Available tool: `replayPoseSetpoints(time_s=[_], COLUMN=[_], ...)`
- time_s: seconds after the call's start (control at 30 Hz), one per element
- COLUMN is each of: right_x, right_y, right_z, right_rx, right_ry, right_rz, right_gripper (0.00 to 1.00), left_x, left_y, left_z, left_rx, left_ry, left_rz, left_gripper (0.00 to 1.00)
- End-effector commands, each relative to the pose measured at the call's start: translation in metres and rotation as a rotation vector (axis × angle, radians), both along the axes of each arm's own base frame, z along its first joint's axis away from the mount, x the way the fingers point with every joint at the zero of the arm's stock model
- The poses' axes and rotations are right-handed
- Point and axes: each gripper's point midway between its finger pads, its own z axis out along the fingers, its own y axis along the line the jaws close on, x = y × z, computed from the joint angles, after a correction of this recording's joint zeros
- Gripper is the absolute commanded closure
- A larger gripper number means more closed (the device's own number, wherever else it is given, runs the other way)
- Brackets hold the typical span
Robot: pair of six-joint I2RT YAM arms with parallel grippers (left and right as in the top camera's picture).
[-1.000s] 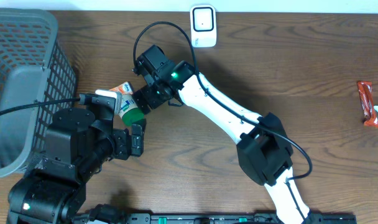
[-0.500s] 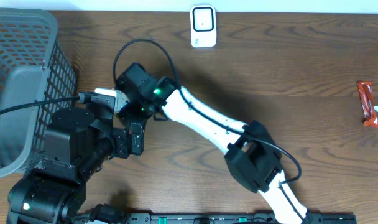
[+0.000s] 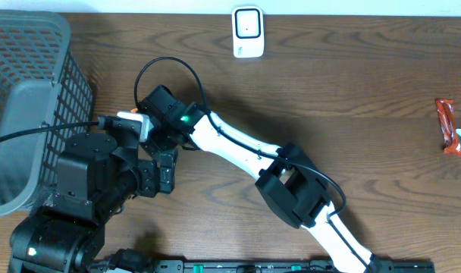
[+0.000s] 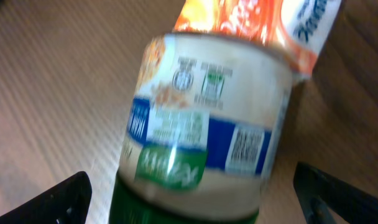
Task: Scan the item barcode
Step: 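Grasp the Knorr jar with the right gripper and lift it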
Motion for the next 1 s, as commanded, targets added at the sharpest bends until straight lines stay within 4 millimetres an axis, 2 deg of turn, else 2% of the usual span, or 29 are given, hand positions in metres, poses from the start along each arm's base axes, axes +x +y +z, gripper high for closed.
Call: replayPoseSetpoints(time_s=[0.0,0.07,0.13,0.27,0.4,0.53,0.7,0.9,0.97], right_x=[-0.003,-0.002,0.000,0.005,0.006,0.008,0.010,0.006,0.000], right_y=[0.001,0.000,-0.002,-0.006,-0.015,-0.028,-0.043,-0.088,-0.105], right_z=[-0.024,-0.027,-0.028,-0.028,-0.024,-0.010,0.021,0.063,0.072], right_rx=[-0.032,-0.035,-0.044,-0.065,-0.093,-0.121,-0.136,-0.179,-0.199], right_ry=[0.006,0.008,-0.003,-0.020,0.001,0.023,0.036,0.100,0.152], right_rz=[0.014,0.013,0.004,-0.027,-0.037,-0.053,-0.072,-0.158,-0.201], right_gripper=[0.01,0.09,0.22,0.26,0.40,0.46,0.46,0.50,0.50], left_x=[-0.001,-0.002,-0.002,-0.002,-0.002,-0.002,-0.002,-0.002,-0.002], left_y=[0.003,0.003,0.003,0.003,0.003,0.003,0.003,0.003,0.003], left_z=[0.003,0.003,0.003,0.003,0.003,0.002,0.002,0.002,0.002], left_rx=[0.004,0.004,0.004,0.004,0.005,0.005,0.004,0.005,0.004], left_ry=[-0.007,-0.005,-0.005,-0.004,-0.003,-0.002,-0.002,-0.002,-0.002], left_rz=[0.012,0.012,0.012,0.012,0.012,0.011,0.011,0.011,0.011], left_gripper=[0.02,0.02,0.02,0.02,0.02,0.02,0.02,0.02,0.02])
